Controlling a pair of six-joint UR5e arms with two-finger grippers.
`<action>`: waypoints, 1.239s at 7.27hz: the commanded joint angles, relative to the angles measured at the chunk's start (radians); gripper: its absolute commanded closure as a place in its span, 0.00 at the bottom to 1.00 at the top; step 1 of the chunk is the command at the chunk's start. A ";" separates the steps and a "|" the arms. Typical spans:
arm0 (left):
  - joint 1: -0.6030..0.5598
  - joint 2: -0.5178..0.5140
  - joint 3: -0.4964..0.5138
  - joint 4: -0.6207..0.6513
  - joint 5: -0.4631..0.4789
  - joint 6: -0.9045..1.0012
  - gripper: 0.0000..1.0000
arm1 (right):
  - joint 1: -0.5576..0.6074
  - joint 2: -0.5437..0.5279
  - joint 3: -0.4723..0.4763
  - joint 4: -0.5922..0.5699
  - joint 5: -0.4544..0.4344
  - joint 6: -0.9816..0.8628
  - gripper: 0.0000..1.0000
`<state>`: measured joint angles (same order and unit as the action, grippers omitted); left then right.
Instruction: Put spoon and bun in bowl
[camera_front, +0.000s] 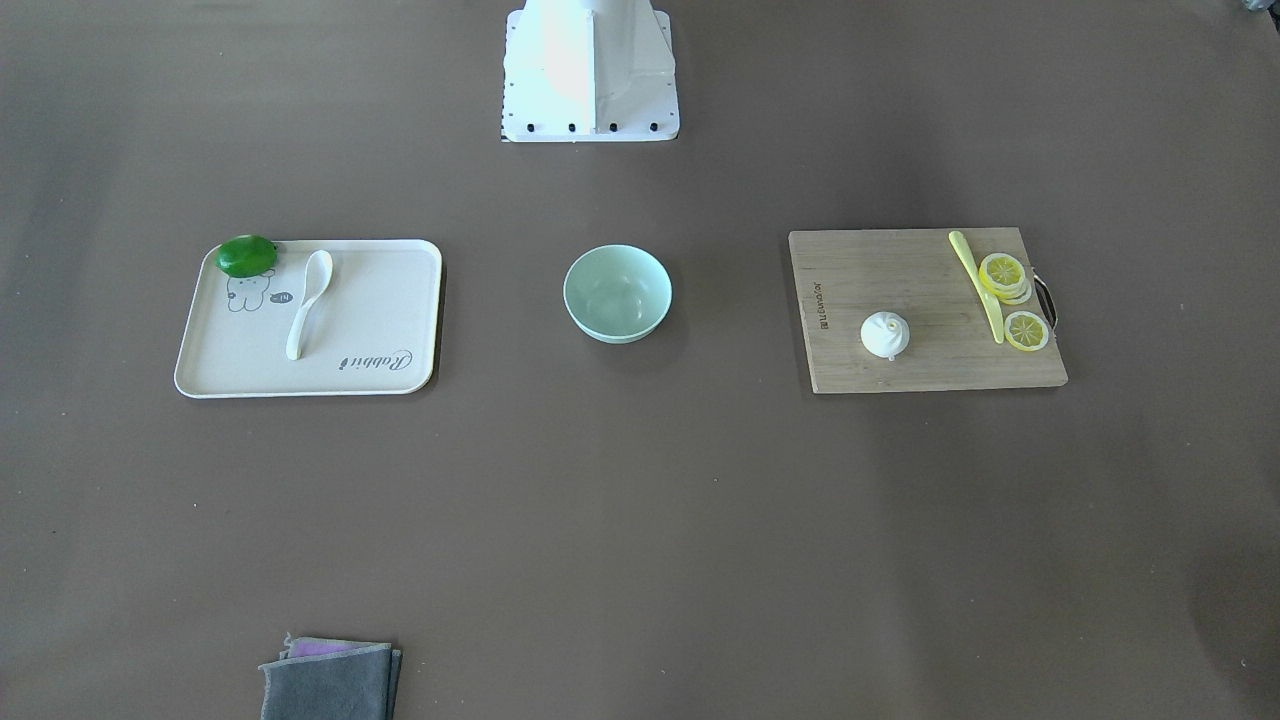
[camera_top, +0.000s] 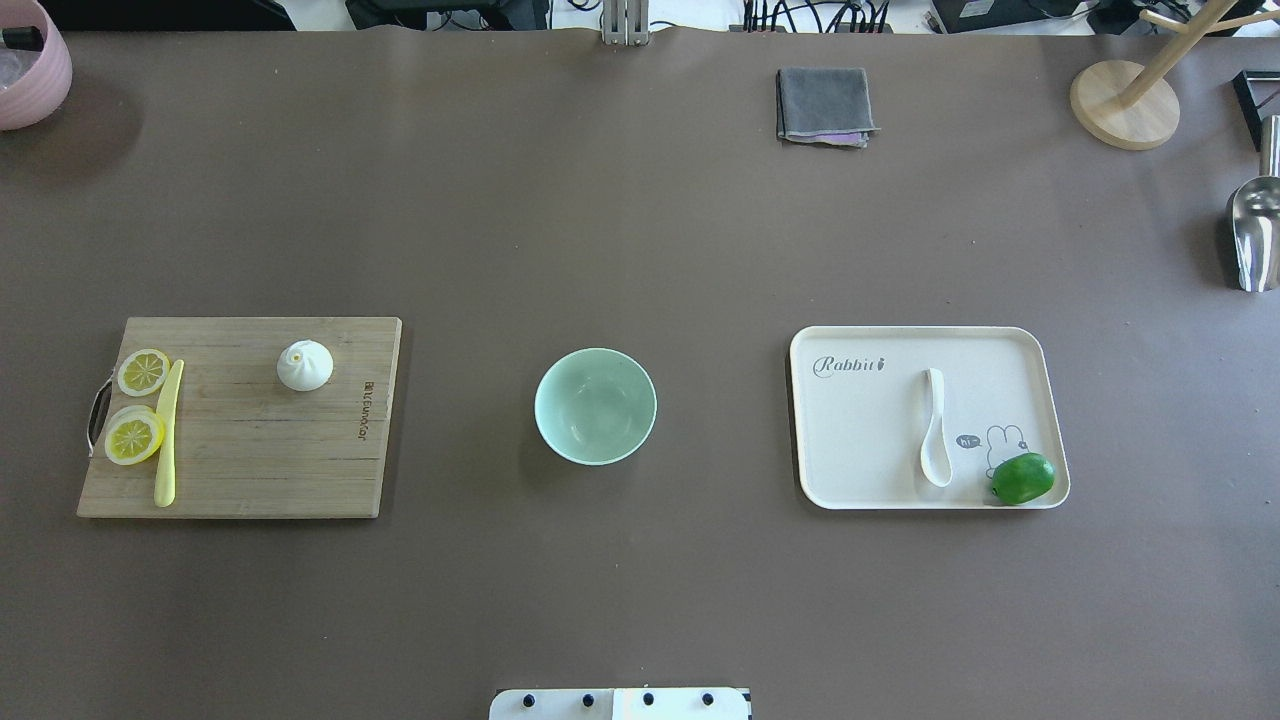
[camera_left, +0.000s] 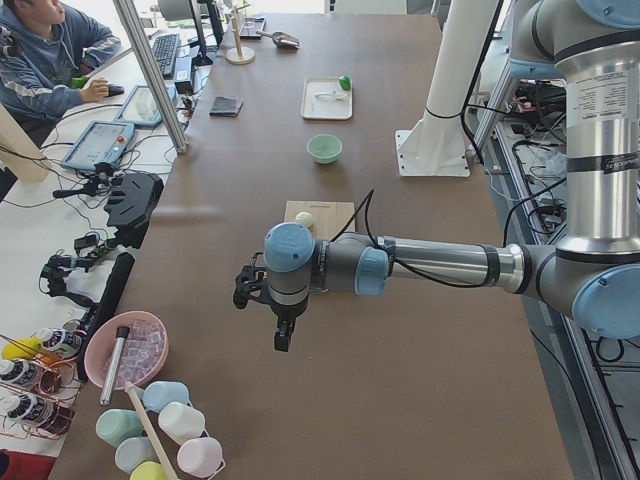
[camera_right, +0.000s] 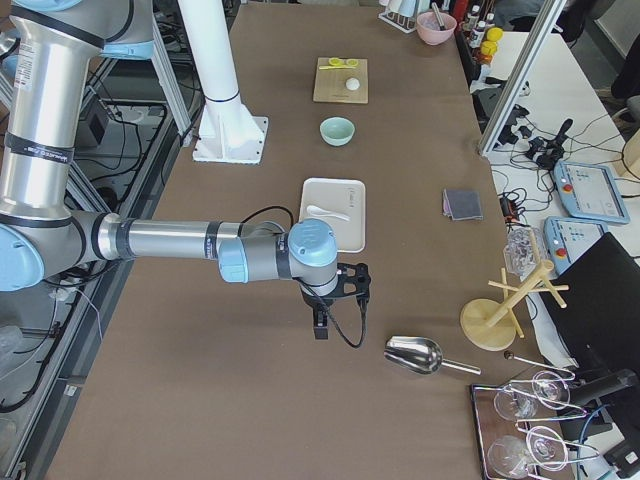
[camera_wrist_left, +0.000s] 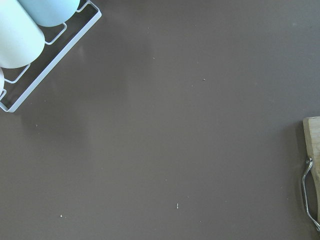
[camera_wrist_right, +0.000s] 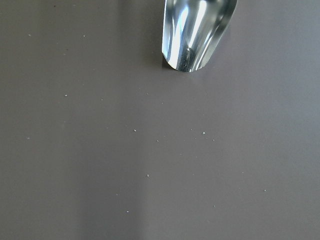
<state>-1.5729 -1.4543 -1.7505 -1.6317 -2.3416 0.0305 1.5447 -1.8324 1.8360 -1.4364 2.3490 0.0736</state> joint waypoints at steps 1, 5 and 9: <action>0.004 -0.001 0.023 0.000 -0.001 0.000 0.02 | 0.000 0.002 0.000 0.002 0.001 0.000 0.00; 0.005 -0.014 0.013 -0.002 0.001 -0.006 0.02 | 0.000 0.004 0.003 0.014 0.003 0.002 0.00; 0.039 -0.037 -0.020 -0.135 -0.031 -0.006 0.02 | -0.003 0.042 0.020 0.016 0.030 0.005 0.00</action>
<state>-1.5585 -1.4883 -1.7616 -1.6885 -2.3527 0.0266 1.5429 -1.8008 1.8502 -1.4202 2.3684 0.0772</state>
